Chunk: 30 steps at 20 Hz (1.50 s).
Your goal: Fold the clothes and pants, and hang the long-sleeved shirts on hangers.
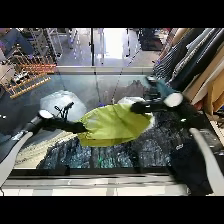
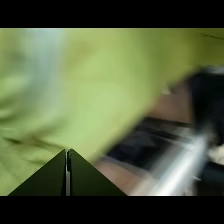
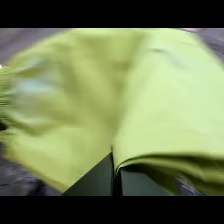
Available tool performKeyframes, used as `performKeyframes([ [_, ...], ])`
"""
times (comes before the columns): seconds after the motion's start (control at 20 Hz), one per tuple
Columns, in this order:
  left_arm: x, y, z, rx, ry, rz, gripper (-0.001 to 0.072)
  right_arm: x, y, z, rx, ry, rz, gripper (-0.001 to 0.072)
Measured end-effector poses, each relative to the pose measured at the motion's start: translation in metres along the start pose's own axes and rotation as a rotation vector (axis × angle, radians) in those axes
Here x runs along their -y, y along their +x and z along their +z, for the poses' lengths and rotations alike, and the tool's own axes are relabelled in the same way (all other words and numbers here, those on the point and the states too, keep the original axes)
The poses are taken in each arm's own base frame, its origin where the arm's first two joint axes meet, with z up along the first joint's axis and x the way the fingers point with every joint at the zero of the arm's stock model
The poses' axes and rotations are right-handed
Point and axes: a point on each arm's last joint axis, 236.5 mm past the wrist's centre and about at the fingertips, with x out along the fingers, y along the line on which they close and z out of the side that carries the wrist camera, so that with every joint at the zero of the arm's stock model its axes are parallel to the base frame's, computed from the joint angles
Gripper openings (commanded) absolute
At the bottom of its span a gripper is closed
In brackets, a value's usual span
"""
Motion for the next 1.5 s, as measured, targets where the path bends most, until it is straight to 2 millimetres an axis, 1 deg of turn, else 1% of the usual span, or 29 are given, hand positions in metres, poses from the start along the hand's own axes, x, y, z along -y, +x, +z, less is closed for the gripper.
performKeyframes([
  [0.1,0.014,-0.033,0.009,0.045,0.017,-0.009,0.0018,-0.054,0.037,-0.006,-0.013,-0.078,0.063,0.0007],
  [0.15,0.02,-0.052,0.01,0.06,0.02,-0.01,0.0018,-0.077,0.056,-0.011,-0.027,-0.11,0.091,0.0008],
  [0.25,0.022,-0.086,0.009,0.088,0.02,0.01,0.0018,-0.116,0.094,-0.022,-0.052,-0.154,0.139,0.0007],
  [0.35,0.022,-0.113,0.006,0.111,0.015,0.03,0.0018,-0.142,0.128,-0.035,-0.091,-0.162,0.188,0.0007],
  [0.45,0.019,-0.132,0.003,0.131,0.002,0.046,0.0018,-0.161,0.154,-0.048,-0.148,-0.154,0.241,0.0019],
  [0.5,0.017,-0.138,0.003,0.14,-0.004,0.051,0.0018,-0.169,0.161,-0.054,-0.176,-0.161,0.265,0.0144],
  [0.55,0.016,-0.142,0.002,0.143,-0.007,0.055,0.0018,-0.175,0.163,-0.057,-0.203,-0.179,0.288,0.0367],
  [0.6,0.016,-0.145,0.001,0.144,-0.01,0.056,0.0018,-0.181,0.16,-0.056,-0.221,-0.202,0.306,0.0446],
  [0.65,0.015,-0.148,0.001,0.149,-0.014,0.059,0.0018,-0.182,0.152,-0.051,-0.234,-0.22,0.317,0.0447],
  [0.7,0.014,-0.149,0.0,0.15,-0.015,0.061,0.0018,-0.179,0.142,-0.042,-0.239,-0.239,0.314,0.0447],
  [0.75,0.015,-0.15,-0.001,0.147,-0.016,0.06,0.0018,-0.171,0.127,-0.031,-0.241,-0.248,0.301,0.0447],
  [0.8,0.014,-0.151,-0.001,0.149,-0.017,0.061,0.0018,-0.161,0.111,-0.016,-0.232,-0.241,0.281,0.0447],
  [0.85,0.013,-0.152,-0.001,0.15,-0.019,0.064,0.0018,-0.146,0.093,0.001,-0.212,-0.213,0.249,0.0451],
  [0.9,0.013,-0.152,-0.001,0.151,-0.02,0.065,0.0018,-0.124,0.077,0.016,-0.194,-0.165,0.207,0.051],
  [0.95,0.014,-0.152,-0.001,0.151,-0.02,0.065,0.0018,-0.103,0.064,0.028,-0.181,-0.106,0.17,0.0596],
  [1.0,0.014,-0.153,-0.002,0.149,-0.02,0.064,0.0018,-0.081,0.053,0.034,-0.179,-0.036,0.135,0.0598],
  [1.05,0.014,-0.153,-0.001,0.15,-0.02,0.064,0.0018,-0.063,0.047,0.035,-0.19,0.03,0.114,0.065],
  [1.1,0.014,-0.153,-0.002,0.149,-0.02,0.064,0.0018,-0.048,0.046,0.029,-0.214,0.098,0.103,0.0669],
  [1.15,0.014,-0.153,-0.002,0.15,-0.02,0.064,0.0018,-0.038,0.049,0.019,-0.243,0.158,0.101,0.0667],
  [1.2,0.014,-0.153,-0.002,0.149,-0.02,0.064,0.0018,-0.032,0.056,0.006,-0.282,0.216,0.109,0.0664],
  [1.35,0.014,-0.153,-0.002,0.149,-0.017,0.064,0.0018,-0.029,0.088,-0.042,-0.414,0.341,0.139,0.063],
  [1.45,0.014,-0.153,-0.002,0.149,-0.014,0.064,0.0018,-0.03,0.112,-0.066,-0.471,0.399,0.157,0.0584],
  [1.5,0.014,-0.153,-0.002,0.149,-0.013,0.064,0.0019,-0.032,0.123,-0.074,-0.488,0.426,0.169,0.0584],
])
